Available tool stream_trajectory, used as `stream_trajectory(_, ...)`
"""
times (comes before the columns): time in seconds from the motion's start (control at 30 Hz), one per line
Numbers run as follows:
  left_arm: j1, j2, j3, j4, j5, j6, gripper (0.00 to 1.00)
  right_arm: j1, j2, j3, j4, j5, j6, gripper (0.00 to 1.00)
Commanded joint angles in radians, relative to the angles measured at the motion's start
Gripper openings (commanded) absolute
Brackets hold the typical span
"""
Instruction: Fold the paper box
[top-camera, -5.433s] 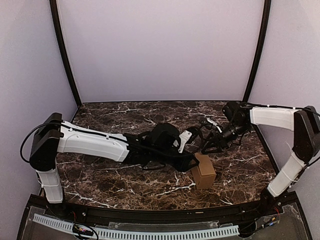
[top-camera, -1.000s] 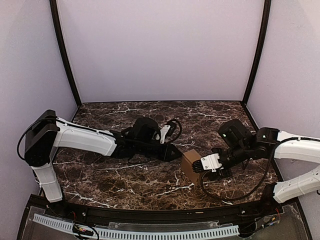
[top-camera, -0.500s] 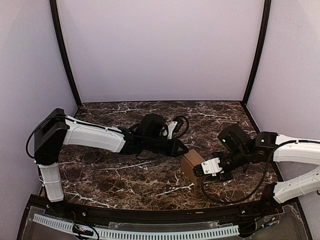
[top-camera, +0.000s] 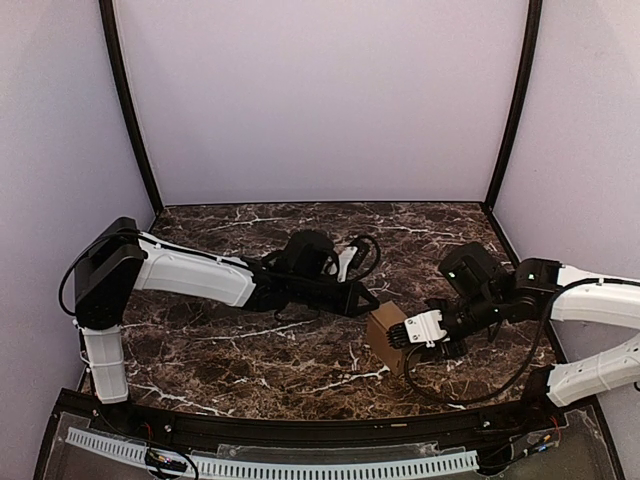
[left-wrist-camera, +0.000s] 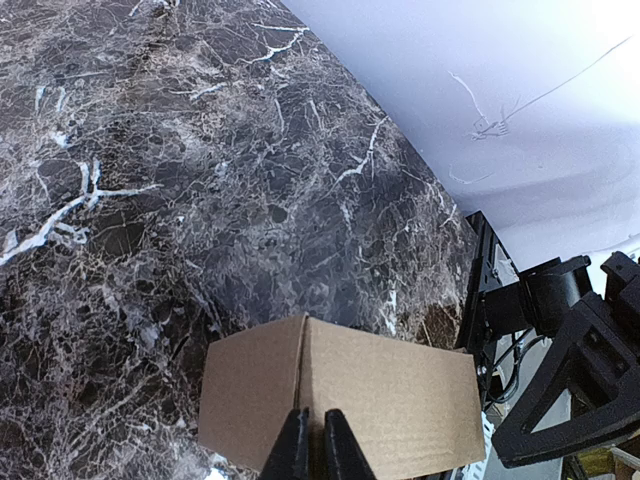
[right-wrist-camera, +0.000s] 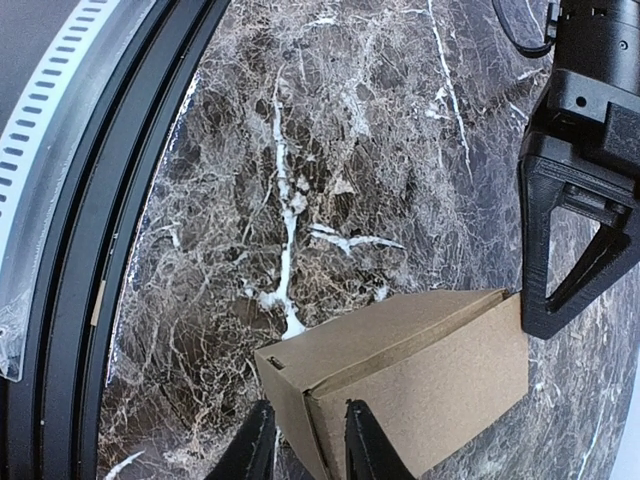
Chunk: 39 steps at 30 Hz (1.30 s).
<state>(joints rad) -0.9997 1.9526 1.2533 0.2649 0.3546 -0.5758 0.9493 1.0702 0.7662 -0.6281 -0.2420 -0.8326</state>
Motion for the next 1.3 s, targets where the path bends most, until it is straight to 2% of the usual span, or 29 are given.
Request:
stream_trajectory(0.0,-0.004,0.008,0.001,-0.047,0.011,-0.002,0.07,0.008,-0.01,0.015,0.007,0.012,0.008,0.25)
stream_trajectory(0.27,-0.004,0.01,-0.007,-0.049,0.006,0.002,0.07,0.008,-0.001,-0.034,0.025,0.021,-0.014,0.24)
stream_trajectory(0.6,-0.004,0.037,-0.009,-0.08,-0.001,0.025,0.06,0.009,0.01,-0.116,0.064,0.035,-0.033,0.15)
stream_trajectory(0.93,-0.004,0.101,-0.109,-0.069,-0.017,0.058,0.01,0.017,0.009,-0.232,0.121,0.094,-0.066,0.09)
stream_trajectory(1.17,-0.004,0.153,-0.119,-0.115,-0.105,0.115,0.01,0.019,0.017,-0.262,0.134,0.096,-0.065,0.09)
stream_trajectory(1.27,-0.004,0.169,-0.094,-0.192,-0.152,0.14,0.01,0.02,0.02,-0.265,0.129,0.093,-0.067,0.09)
